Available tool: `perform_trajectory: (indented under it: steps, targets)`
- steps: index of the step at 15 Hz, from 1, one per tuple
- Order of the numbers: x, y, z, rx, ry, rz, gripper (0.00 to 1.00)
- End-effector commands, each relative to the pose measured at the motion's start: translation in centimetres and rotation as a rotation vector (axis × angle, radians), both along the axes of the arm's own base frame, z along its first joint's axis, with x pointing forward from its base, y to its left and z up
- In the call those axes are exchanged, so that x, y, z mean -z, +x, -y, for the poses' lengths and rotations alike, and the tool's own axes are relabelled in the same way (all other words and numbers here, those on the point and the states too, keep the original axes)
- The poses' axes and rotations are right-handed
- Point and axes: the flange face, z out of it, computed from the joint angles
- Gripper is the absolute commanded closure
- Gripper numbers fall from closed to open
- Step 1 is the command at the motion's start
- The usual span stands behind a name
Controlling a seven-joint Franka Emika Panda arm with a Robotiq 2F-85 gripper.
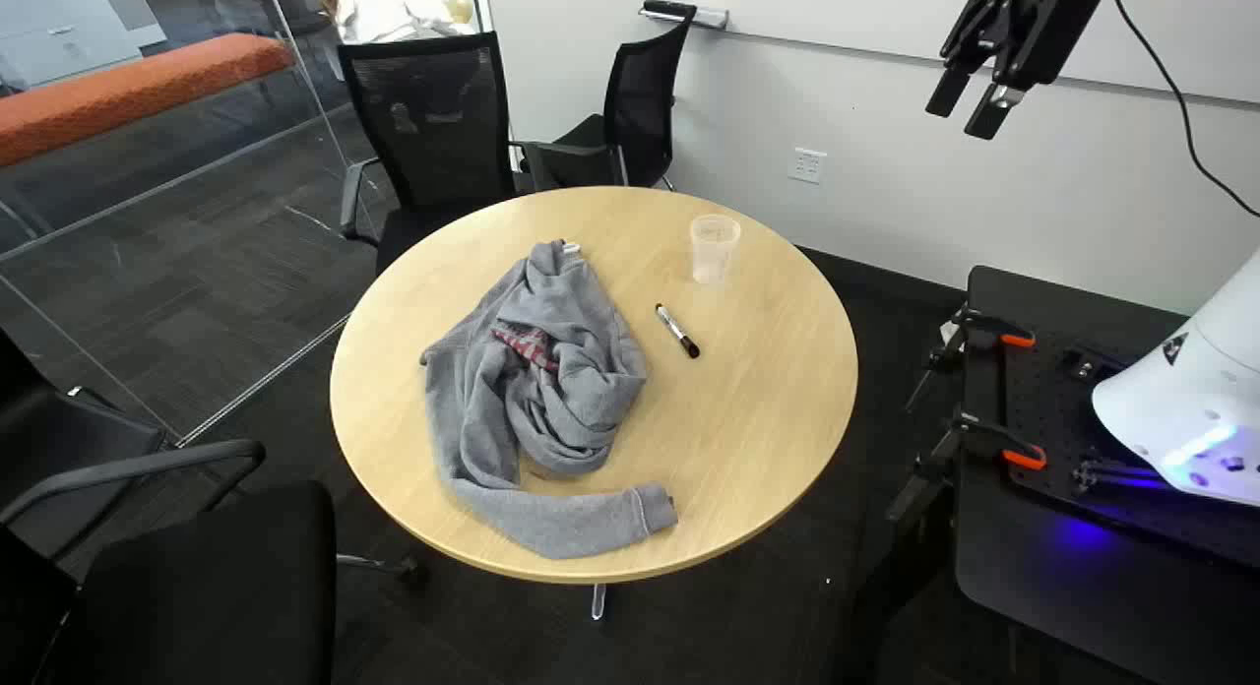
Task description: Place the black marker inside the clear cup
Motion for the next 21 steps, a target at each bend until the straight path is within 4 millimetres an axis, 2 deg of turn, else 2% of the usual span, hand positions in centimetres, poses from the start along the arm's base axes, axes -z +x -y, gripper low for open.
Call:
perform_trajectory:
  steps: [1,6,10,15,18,21]
  targets:
    - [-0.1,0.0,0.0,0.000,0.000,-0.001,0.00]
    - [-0.1,0.0,0.0,0.000,0.000,-0.001,0.00]
    - [-0.7,1.1,-0.9,0.135,-0.004,0.030,0.00]
    - [-0.3,4.3,-2.8,0.380,0.007,0.088,0.00]
    - [1.4,7.0,-3.5,0.501,0.008,0.094,0.00]
    - [3.3,9.7,-3.3,0.579,0.027,0.073,0.00]
